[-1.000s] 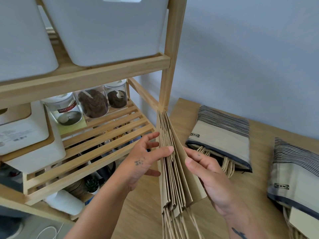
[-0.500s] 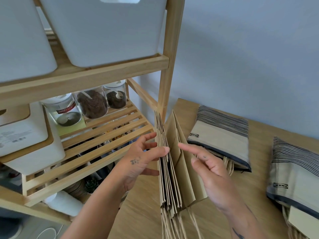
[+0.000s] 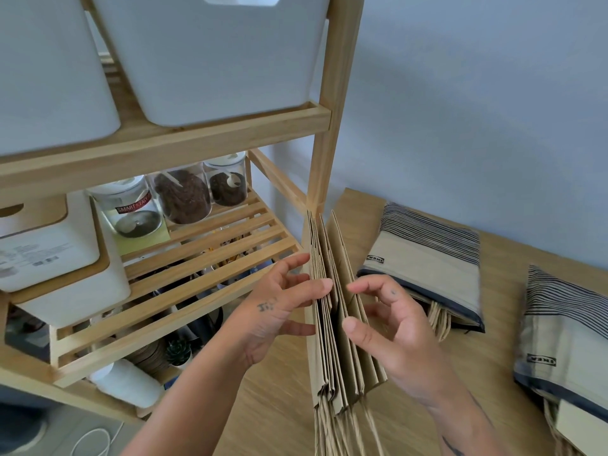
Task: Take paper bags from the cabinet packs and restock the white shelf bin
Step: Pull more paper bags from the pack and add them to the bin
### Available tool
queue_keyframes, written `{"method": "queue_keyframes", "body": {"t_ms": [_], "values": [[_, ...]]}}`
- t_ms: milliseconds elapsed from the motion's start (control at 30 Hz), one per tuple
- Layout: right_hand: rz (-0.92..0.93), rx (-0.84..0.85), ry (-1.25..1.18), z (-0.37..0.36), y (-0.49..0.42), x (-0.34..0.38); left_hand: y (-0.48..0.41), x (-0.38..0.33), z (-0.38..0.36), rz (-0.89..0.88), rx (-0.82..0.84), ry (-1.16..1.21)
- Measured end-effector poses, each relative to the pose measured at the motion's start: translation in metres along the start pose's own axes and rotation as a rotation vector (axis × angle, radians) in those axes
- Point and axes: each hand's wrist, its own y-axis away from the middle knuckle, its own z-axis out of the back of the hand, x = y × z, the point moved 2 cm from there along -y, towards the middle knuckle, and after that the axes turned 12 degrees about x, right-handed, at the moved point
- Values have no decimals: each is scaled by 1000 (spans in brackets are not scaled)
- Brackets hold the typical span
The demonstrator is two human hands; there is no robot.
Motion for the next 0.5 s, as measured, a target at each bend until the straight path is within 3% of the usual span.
{"method": "queue_keyframes", "body": {"t_ms": [267, 500], "values": [[-31, 10, -119, 3, 1, -4, -1, 1, 2, -9, 16, 19], [53, 78, -79, 2, 1, 5, -2, 2, 3, -3, 46, 42]]}}
